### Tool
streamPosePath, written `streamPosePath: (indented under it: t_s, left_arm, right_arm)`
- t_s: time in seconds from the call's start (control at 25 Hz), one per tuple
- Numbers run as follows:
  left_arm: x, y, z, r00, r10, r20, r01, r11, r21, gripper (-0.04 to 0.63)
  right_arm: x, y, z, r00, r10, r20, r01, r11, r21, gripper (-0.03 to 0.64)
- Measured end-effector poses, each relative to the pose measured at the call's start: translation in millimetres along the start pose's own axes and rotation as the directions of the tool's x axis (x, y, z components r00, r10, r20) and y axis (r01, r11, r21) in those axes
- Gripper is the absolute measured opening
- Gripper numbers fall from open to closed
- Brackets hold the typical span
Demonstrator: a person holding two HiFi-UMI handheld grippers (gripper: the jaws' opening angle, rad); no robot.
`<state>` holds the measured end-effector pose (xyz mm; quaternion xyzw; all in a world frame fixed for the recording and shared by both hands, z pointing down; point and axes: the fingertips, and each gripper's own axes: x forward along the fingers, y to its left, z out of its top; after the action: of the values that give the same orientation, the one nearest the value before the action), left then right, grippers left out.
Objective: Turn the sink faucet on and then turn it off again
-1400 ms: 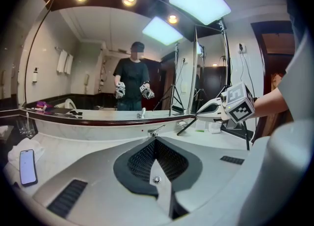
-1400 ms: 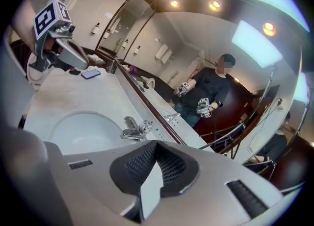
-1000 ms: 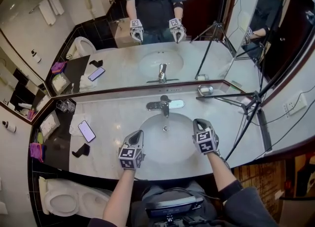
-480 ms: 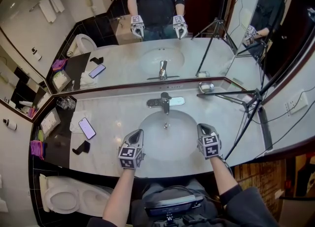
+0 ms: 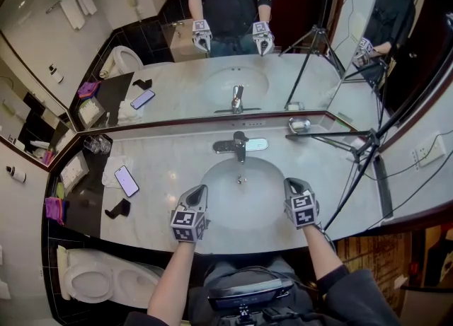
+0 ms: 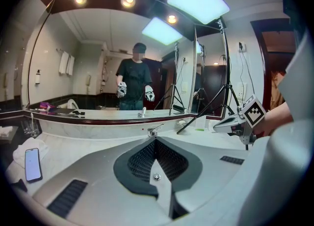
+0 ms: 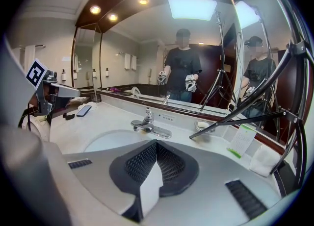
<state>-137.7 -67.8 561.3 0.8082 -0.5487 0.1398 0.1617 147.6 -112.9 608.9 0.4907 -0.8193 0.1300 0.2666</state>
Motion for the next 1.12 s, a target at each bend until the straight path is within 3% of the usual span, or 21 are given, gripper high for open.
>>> streamPosePath:
  t_s: [0.36, 0.48, 0.64, 0.8, 0.96, 1.12]
  left_arm:
    - [14, 0, 4, 1.000, 0.011, -0.007, -0.011, 1.000, 0.004, -0.012]
    - [22, 0, 6, 1.000, 0.010, -0.007, -0.010, 1.000, 0.002, -0.012]
    - [32, 3, 5, 1.000, 0.008, -0.009, -0.008, 1.000, 0.000, -0.012]
    - [44, 3, 1, 1.000, 0.002, -0.012, -0.002, 1.000, -0.009, -0.012]
    - [56, 2, -6, 1.000, -0.010, -0.019, 0.010, 1.000, -0.024, -0.012]
    - [64, 4, -16, 0.999, -0.018, -0.033, 0.016, 0.999, -0.043, -0.012]
  right_arm:
    - [26, 3, 13, 1.000, -0.006, -0.003, 0.006, 0.990, -0.144, 0.026]
    - [47, 6, 16, 1.000, 0.018, 0.000, -0.018, 0.981, -0.196, 0.060]
    - [73, 14, 26, 0.999, 0.028, -0.024, -0.035, 0.937, -0.348, 0.097]
    - [102, 23, 45, 0.999, 0.032, -0.037, -0.048, 0.815, -0.578, 0.157]
    - [133, 29, 64, 1.000, 0.017, -0.023, -0.029, 0.656, -0.754, 0.192]
    - [168, 41, 78, 0.999, 0.024, -0.042, -0.048, 0.493, -0.869, 0.218]
